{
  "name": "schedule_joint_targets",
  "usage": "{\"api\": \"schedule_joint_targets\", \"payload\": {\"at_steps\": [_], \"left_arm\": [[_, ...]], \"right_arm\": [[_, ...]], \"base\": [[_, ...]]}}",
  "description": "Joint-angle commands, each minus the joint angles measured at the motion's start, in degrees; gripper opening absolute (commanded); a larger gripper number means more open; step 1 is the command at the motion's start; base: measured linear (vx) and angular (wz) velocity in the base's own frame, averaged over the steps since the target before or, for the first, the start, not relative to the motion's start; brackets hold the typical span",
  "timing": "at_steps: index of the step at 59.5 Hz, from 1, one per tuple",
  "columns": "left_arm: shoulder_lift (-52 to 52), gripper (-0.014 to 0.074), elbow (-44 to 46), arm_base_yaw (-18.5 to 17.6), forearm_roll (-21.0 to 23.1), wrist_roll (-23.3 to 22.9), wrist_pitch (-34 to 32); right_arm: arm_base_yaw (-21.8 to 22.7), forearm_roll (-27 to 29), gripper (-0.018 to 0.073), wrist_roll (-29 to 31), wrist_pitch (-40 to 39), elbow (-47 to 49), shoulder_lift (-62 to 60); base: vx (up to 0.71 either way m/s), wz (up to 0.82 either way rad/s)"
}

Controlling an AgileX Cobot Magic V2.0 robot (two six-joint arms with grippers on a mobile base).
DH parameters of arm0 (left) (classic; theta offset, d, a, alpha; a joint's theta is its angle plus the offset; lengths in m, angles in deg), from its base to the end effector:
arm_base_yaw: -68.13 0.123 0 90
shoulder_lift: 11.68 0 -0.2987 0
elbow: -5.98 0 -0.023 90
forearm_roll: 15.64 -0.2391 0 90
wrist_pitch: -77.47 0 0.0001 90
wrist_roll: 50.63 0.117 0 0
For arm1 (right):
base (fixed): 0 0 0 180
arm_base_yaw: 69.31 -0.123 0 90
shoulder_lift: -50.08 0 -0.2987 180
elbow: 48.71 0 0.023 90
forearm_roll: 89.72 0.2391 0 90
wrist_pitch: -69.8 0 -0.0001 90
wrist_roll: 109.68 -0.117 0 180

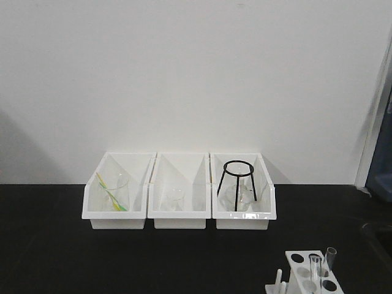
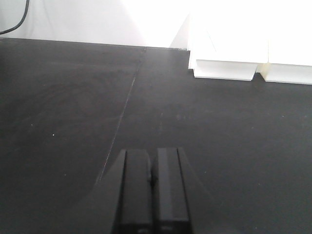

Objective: Flip and reinsert test tube from rack

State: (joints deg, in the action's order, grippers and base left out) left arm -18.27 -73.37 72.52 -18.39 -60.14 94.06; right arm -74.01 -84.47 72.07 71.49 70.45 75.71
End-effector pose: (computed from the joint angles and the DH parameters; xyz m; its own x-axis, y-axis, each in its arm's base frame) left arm 0.0541 0.0058 0.1717 -0.2037 -0.1357 -0.9696 -0.1151 0.9868 -0.1139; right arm 0.0846 0.0073 0.2936 0.0269 0.0634 -0.9976 -0.0864 0.9944 0.0609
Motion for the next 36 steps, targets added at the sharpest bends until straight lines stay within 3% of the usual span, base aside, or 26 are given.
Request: {"api": "schedule_joint_targets", "payload": {"at_steps": [1, 16, 36], "left_arm": [[0.72, -0.0006, -0.05, -0.4, 0.21, -0.01, -5.02], [0.72, -0.0006, -0.05, -0.4, 0.21, -0.01, -5.02], [0.72, -0.0006, -0.05, -0.4, 0.21, -0.01, -5.02]], "right_arm": [[0.13, -0.13, 0.001, -0.05, -6.25, 3.1, 4.99], [0.13, -0.13, 0.0113, -0.05, -9.21, 3.1, 16.44], [0.13, -0.08, 0.0456, -0.12, -16.03, 3.05, 28.04]], "base": [[0.0, 0.0], [0.0, 0.0], [0.0, 0.0]]}}
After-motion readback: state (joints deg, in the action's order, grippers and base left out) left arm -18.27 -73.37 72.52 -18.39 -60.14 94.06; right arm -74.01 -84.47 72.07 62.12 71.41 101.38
